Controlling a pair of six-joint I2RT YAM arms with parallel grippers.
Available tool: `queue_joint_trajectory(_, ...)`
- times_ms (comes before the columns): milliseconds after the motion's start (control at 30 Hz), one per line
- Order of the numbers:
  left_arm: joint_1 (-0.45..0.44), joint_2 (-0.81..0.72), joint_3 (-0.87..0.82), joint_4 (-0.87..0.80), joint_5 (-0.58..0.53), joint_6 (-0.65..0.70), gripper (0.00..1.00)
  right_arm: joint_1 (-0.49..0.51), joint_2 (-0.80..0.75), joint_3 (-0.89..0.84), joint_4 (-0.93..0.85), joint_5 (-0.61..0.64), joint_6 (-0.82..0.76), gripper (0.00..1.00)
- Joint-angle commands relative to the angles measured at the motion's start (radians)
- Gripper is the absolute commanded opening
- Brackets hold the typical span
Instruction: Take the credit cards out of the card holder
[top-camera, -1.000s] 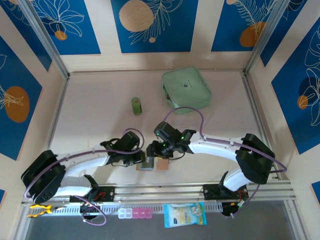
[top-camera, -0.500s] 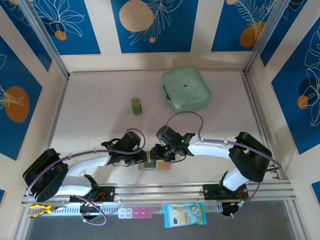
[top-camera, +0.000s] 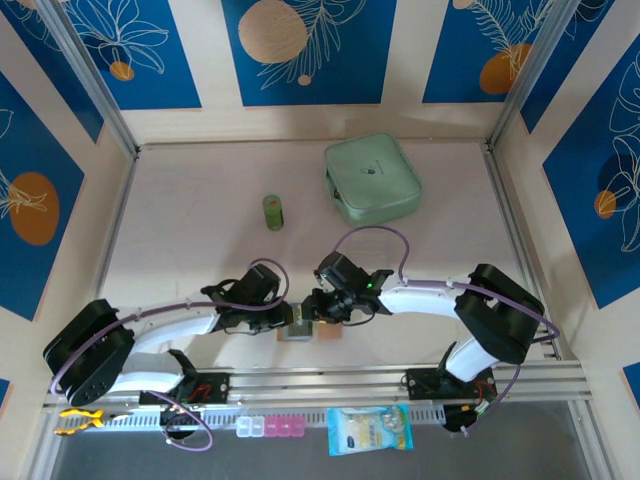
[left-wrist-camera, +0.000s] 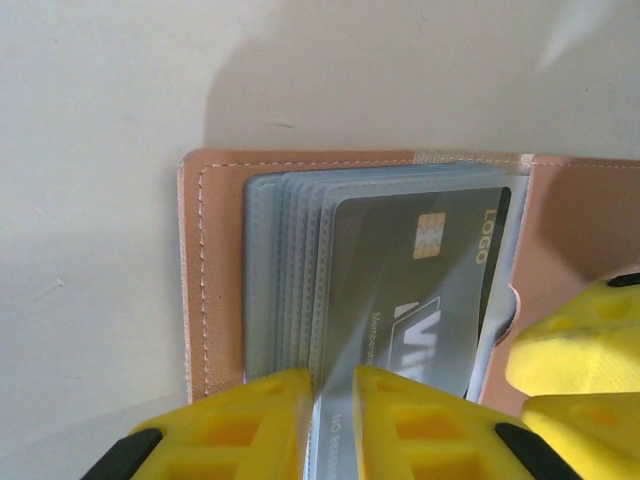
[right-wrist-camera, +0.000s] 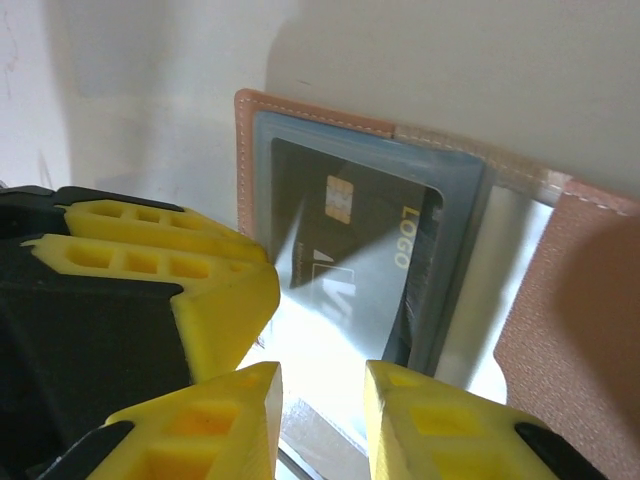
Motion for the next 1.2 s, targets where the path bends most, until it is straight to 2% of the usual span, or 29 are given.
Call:
queue_joint_trajectory(0,-0.003,-0.003,-0.026,-0.043,0.009,-0.011,0.20,-0.004,0.025,0.011,0.008,-0.030,-0.022,0.29)
queue_joint_trajectory(267,-0.002,-0.006,-0.030,-0.043,0.007,-0.013,0.19,-0.004,0.032,0.015,-0.038,0.021,-0.034,0.29)
queue_joint_trajectory(900,-0.002,-0.007,-0.031,-0.038,0.007,-0.018,0.18,-0.007,0.080,-0.005,0.083,-0.064,-0.027,0.22)
queue_joint_trajectory(1167,-0.003,-0.014,-0.029,-0.049,0.004,-0.020,0.18,-0.011,0.086,0.025,-0.079,0.019,-0.038,0.23)
